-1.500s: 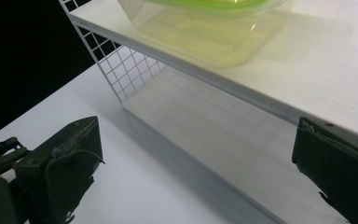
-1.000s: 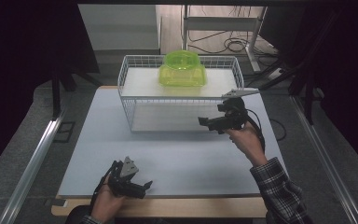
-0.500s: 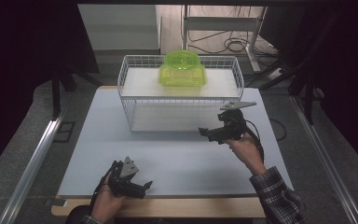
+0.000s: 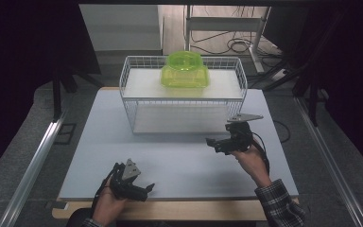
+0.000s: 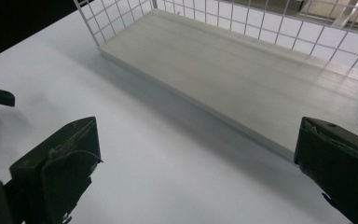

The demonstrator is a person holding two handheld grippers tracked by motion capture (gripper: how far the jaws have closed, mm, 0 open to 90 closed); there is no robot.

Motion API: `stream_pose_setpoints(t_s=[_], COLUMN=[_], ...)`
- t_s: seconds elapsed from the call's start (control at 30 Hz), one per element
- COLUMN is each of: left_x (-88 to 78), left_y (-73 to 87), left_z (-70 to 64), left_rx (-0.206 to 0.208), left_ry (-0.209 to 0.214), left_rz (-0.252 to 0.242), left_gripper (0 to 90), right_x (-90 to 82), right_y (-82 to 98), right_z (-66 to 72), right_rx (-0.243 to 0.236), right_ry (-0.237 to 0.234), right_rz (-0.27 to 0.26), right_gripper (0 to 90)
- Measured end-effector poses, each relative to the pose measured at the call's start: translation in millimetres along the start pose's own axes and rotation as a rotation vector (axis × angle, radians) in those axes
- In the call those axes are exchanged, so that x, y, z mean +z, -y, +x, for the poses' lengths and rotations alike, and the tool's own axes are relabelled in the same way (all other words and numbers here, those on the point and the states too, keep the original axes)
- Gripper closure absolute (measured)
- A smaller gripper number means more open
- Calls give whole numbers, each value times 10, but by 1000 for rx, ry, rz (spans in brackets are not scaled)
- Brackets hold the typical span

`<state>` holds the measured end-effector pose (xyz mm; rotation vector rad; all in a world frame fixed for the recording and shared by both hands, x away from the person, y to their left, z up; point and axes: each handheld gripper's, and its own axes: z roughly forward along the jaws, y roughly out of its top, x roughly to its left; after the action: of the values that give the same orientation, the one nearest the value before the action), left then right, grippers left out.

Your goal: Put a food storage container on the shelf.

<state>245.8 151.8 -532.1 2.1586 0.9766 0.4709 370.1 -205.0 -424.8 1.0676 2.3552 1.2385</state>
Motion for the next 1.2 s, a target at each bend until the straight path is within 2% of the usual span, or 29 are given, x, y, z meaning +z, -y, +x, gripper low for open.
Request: stream_pose_setpoints(t_s=[0.5, 1.2], left_x=[4, 23], left_y=[1, 3], left_z=[-1, -14], left_rx=[0, 8], left_ry=[2, 11], left_rz=[0, 14], left_gripper=[1, 1], right_x=[-33, -24], right_y=[298, 737], right_z=[12, -97], right_rx=[-19, 24], right_ry=[37, 68], right_rz=[14, 64], right_gripper=[0, 0])
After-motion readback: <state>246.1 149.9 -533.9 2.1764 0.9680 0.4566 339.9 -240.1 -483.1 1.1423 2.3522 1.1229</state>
